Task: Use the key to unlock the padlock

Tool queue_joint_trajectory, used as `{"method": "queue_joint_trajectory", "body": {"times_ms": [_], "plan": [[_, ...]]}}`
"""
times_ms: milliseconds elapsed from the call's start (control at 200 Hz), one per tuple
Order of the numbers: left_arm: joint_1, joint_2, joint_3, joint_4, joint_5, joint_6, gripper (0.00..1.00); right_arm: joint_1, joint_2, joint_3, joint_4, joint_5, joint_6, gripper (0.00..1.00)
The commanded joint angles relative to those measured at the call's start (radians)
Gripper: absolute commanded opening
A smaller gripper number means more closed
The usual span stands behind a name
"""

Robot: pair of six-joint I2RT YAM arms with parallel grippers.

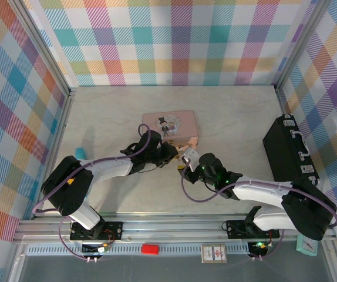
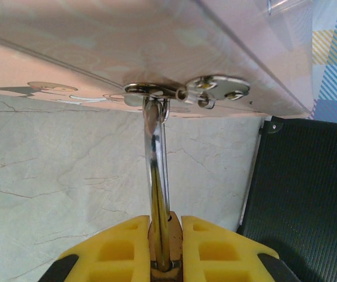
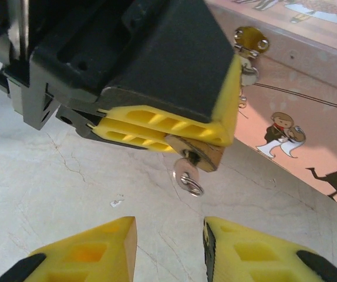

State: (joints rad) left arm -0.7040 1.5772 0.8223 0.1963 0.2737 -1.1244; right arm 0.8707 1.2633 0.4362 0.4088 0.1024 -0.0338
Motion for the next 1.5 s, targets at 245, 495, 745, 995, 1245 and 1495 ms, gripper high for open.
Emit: {"method": "queue_joint_trajectory", "body": {"times_ms": [245,495,745,995,1245,1495], "plan": [[0.008,-0.005,0.027,0.1,0.033,0.023,0.0,0.014,0.063,0.058,0.084,0.1,-0.094,0.28],[0.009,-0.004,0.029,0.1,0.036,0.021,0.0,0.015,0.086,0.073,0.088,0.102,-0.092,0.19],[0.009,-0.005,0.031,0.095,0.038,0.023,0.0,0.014,0.1,0.073,0.104,0.113,-0.086,0.19],[0.009,-0.002,0.034,0.098,0.041,0.021,0.0,0.014,0.133,0.083,0.122,0.142,-0.072,0.18],[0.009,-0.002,0.033,0.098,0.042,0.021,0.0,0.014,0.15,0.094,0.136,0.16,-0.022,0.1],[0.01,0.001,0.035,0.1,0.041,0.018,0.0,0.014,0.145,0.093,0.124,0.135,0.014,0.05]]}}
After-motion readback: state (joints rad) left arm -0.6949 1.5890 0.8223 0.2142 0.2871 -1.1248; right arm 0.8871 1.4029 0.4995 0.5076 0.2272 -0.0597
